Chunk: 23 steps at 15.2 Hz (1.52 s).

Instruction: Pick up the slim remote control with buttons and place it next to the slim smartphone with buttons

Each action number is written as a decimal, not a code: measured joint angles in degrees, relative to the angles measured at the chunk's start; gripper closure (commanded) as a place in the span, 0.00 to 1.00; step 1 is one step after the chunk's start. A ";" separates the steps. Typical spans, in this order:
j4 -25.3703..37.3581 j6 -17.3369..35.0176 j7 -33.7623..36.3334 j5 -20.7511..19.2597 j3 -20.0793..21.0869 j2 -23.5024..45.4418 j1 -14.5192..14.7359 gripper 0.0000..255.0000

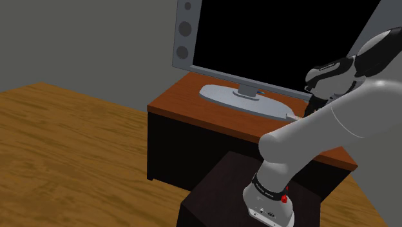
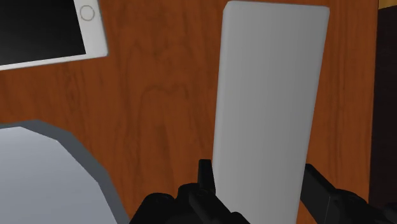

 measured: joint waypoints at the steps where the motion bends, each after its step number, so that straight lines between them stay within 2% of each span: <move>1: 0.90 -0.60 -1.32 -0.14 -0.85 -0.08 -0.28 1.00; 4: 4.44 -0.39 -6.62 0.79 -6.44 2.33 1.19 1.00; 6: 4.43 0.78 -8.25 0.86 -8.71 3.13 1.73 1.00; 15: 1.06 8.48 -10.33 2.21 -16.02 7.33 6.11 1.00; 19: -0.18 12.26 -11.71 3.84 -20.96 9.97 10.10 1.00; 23: -0.59 13.25 -11.98 4.16 -22.19 10.54 11.08 1.00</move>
